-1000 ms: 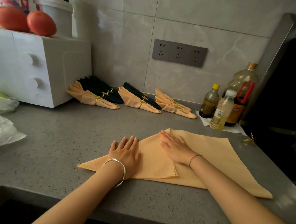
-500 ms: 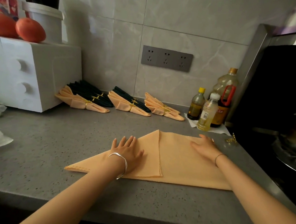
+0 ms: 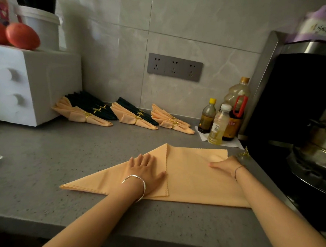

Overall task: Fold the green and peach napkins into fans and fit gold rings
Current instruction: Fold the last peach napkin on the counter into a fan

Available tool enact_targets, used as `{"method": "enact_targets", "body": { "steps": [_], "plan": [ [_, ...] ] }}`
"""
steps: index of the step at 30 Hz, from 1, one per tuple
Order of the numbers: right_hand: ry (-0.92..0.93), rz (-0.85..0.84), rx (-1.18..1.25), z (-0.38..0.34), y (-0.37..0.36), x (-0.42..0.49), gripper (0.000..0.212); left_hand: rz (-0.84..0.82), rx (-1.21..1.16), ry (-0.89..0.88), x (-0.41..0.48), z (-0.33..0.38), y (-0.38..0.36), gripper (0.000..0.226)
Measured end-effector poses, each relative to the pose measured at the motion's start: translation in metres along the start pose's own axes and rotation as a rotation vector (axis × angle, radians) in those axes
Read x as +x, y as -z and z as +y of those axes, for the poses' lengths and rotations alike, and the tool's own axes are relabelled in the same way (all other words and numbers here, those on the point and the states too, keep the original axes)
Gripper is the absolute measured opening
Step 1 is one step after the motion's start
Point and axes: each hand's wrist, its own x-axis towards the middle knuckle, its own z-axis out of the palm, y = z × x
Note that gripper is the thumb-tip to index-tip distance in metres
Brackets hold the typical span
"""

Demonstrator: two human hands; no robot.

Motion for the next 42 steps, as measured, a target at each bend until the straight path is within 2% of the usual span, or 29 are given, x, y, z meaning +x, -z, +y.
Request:
{"method": "enact_targets", "body": {
  "steps": [2, 4, 6, 8, 15, 19, 25, 30, 35, 38, 42],
  "plan": [
    [0.018, 0.039, 0.072, 0.002, 0.000, -0.004, 0.105, 0.008, 0.003, -0.003, 0.000, 0.000, -0.001, 0.079],
    [0.080, 0.081, 0.181, -0.001, 0.004, -0.018, 0.069, 0.012, 0.007, -0.004, -0.001, -0.001, -0.001, 0.079],
    [0.241, 0.162, 0.259, -0.002, 0.008, -0.034, 0.036, 0.008, 0.008, -0.006, 0.000, -0.001, -0.001, 0.079],
    [0.453, 0.259, 0.236, -0.005, 0.014, -0.057, 0.020, 0.003, 0.019, -0.012, 0.001, -0.002, -0.001, 0.077],
    [1.118, 0.249, -0.187, 0.011, 0.006, -0.135, 0.011, -0.017, 0.016, -0.044, 0.000, -0.003, 0.000, 0.066],
    [1.325, 0.326, -0.355, 0.016, -0.010, -0.154, 0.029, -0.035, 0.044, -0.058, 0.001, -0.004, 0.003, 0.062],
    [1.396, 0.316, -0.398, 0.014, -0.022, -0.160, 0.033, -0.045, 0.089, -0.058, 0.001, -0.005, 0.008, 0.061],
    [1.342, 0.250, -0.332, 0.016, -0.025, -0.166, 0.034, -0.041, 0.060, -0.039, 0.000, -0.001, 0.008, 0.060],
    [1.326, 0.237, -0.352, 0.016, -0.029, -0.172, 0.034, -0.087, -0.067, -0.065, -0.002, 0.015, 0.006, 0.057],
    [1.303, 0.235, -0.383, 0.017, -0.031, -0.174, 0.034, -0.098, -0.050, -0.090, -0.003, 0.019, 0.005, 0.055],
    [1.204, 0.092, -0.328, 0.011, -0.028, -0.172, 0.045, -0.084, 0.011, -0.108, -0.003, 0.017, 0.002, 0.055]
  ]
}}
